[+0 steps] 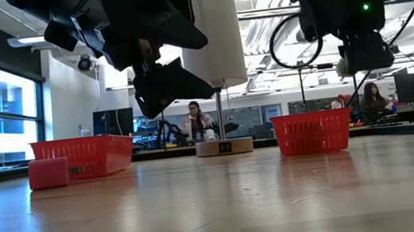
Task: Pick & Place Office items
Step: Put the green charger adapter into the right red bin
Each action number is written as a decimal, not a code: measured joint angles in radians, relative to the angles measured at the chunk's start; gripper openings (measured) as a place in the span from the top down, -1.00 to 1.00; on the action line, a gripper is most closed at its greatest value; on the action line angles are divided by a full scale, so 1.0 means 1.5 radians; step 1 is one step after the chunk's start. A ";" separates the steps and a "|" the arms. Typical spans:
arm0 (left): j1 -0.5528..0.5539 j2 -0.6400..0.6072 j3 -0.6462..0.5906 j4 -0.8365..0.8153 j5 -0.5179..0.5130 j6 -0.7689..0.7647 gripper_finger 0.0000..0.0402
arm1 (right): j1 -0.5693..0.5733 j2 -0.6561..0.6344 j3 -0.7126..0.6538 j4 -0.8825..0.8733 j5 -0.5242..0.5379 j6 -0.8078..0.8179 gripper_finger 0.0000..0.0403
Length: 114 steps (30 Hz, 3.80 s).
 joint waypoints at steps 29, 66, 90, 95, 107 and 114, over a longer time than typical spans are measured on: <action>0.024 0.000 0.000 -0.001 -0.001 -0.001 -0.22 | -0.067 -0.301 -0.209 0.482 -0.152 -0.209 0.36; 0.008 0.000 0.000 -0.001 0.000 0.035 -0.22 | -0.153 -0.297 -0.296 0.747 -0.244 -0.356 0.35; 0.008 0.000 0.000 0.007 0.000 0.035 -0.22 | -0.153 -0.297 -0.296 0.749 -0.273 -0.369 0.36; 0.008 0.000 0.000 0.007 0.000 0.035 -0.22 | -0.153 -0.297 -0.296 0.769 -0.282 -0.369 0.40; 0.008 0.000 0.000 0.007 0.000 0.035 -0.22 | -0.153 -0.296 -0.296 0.793 -0.329 -0.370 0.32; 0.008 0.000 0.000 0.006 0.000 0.035 -0.22 | -0.153 -0.239 -0.296 0.811 -0.331 -0.370 0.36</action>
